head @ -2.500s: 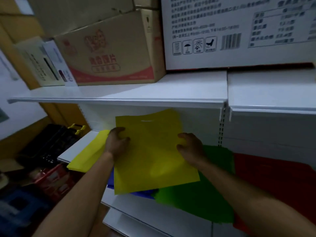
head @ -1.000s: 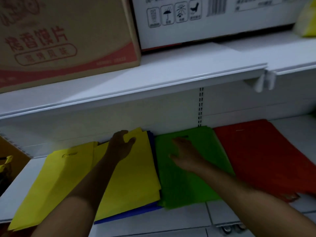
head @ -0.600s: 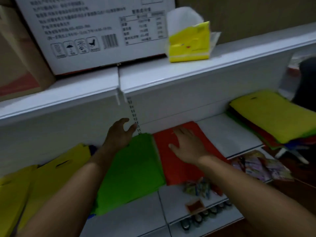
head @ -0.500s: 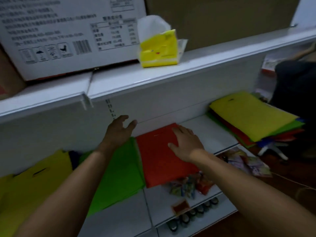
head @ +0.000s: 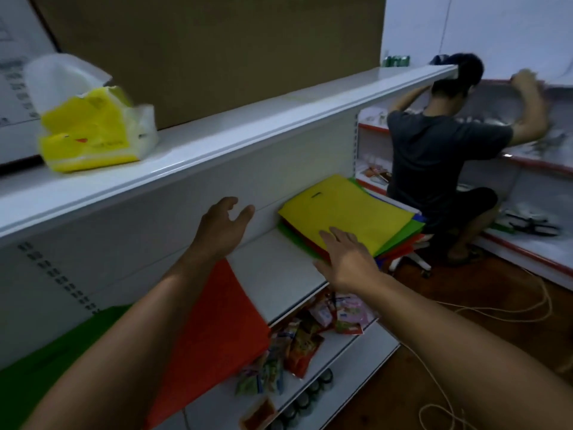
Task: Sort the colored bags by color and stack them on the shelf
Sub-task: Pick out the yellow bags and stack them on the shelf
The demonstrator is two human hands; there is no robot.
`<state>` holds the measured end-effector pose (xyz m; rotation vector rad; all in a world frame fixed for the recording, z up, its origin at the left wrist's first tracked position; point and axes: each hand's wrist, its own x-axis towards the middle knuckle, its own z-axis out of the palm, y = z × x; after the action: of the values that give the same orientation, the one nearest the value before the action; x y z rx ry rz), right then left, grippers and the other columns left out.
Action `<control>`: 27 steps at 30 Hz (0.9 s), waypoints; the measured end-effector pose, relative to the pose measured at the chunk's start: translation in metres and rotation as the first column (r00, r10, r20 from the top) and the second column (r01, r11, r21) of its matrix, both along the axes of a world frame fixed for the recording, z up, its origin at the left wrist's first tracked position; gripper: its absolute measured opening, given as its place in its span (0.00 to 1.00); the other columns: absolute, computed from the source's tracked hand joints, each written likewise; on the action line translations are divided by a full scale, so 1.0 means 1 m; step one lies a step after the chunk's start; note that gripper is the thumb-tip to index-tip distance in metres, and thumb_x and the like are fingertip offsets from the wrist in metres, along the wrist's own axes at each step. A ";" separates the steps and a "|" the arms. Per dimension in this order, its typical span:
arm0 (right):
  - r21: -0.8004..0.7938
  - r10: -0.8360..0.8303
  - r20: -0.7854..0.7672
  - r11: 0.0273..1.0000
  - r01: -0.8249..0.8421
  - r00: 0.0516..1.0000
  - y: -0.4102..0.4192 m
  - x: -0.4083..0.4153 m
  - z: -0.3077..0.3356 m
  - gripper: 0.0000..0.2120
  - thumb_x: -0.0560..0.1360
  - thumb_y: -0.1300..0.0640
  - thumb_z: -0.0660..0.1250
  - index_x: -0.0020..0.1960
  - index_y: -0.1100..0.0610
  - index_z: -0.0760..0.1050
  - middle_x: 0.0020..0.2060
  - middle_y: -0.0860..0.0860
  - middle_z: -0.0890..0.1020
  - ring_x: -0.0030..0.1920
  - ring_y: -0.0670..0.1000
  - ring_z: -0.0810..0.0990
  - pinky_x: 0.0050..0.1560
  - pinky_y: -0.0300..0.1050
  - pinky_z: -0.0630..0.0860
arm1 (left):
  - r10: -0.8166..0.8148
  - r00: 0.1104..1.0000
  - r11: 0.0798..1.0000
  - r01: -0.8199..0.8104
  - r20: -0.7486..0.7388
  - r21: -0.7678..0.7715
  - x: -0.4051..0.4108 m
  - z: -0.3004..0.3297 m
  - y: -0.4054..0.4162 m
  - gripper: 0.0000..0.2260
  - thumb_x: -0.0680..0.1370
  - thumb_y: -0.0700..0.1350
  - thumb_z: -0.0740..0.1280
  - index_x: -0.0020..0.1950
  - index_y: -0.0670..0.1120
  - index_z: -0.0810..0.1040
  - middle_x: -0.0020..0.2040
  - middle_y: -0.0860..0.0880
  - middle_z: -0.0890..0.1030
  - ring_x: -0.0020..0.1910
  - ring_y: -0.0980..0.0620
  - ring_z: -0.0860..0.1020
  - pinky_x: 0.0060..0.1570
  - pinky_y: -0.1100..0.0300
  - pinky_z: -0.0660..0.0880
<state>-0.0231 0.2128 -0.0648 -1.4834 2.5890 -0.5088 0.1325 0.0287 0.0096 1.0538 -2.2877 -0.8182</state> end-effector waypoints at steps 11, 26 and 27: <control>0.068 -0.142 0.137 0.989 0.133 0.980 -0.017 -0.139 -0.012 0.32 0.82 0.43 0.56 0.79 0.52 0.48 0.79 0.52 0.49 0.78 0.58 0.50 0.73 0.58 0.58 | -0.033 0.999 0.997 0.030 0.036 0.071 -0.145 -0.019 -0.029 0.26 0.78 0.57 0.64 0.72 0.45 0.67 0.70 0.45 0.71 0.67 0.46 0.71 0.64 0.52 0.69; 0.188 -0.008 0.200 0.982 -0.031 0.980 -0.040 -0.299 -0.073 0.36 0.80 0.40 0.57 0.79 0.52 0.45 0.78 0.58 0.45 0.78 0.60 0.43 0.76 0.58 0.51 | 0.308 0.926 0.870 -0.367 0.218 0.329 -0.243 -0.110 -0.017 0.31 0.79 0.57 0.63 0.75 0.42 0.61 0.74 0.41 0.65 0.70 0.41 0.68 0.64 0.50 0.69; 0.201 -0.007 0.206 0.979 -0.035 0.979 -0.043 -0.304 -0.077 0.36 0.80 0.40 0.57 0.79 0.52 0.44 0.78 0.59 0.44 0.78 0.60 0.42 0.76 0.58 0.50 | 0.315 0.919 0.857 -0.382 0.236 0.346 -0.246 -0.116 -0.016 0.32 0.79 0.57 0.63 0.76 0.41 0.60 0.75 0.41 0.64 0.71 0.41 0.67 0.65 0.50 0.68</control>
<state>-0.3272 0.1700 -0.1422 -1.3076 2.3886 -0.3606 -0.1130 0.0126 -0.1064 1.7216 -2.0092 -1.0821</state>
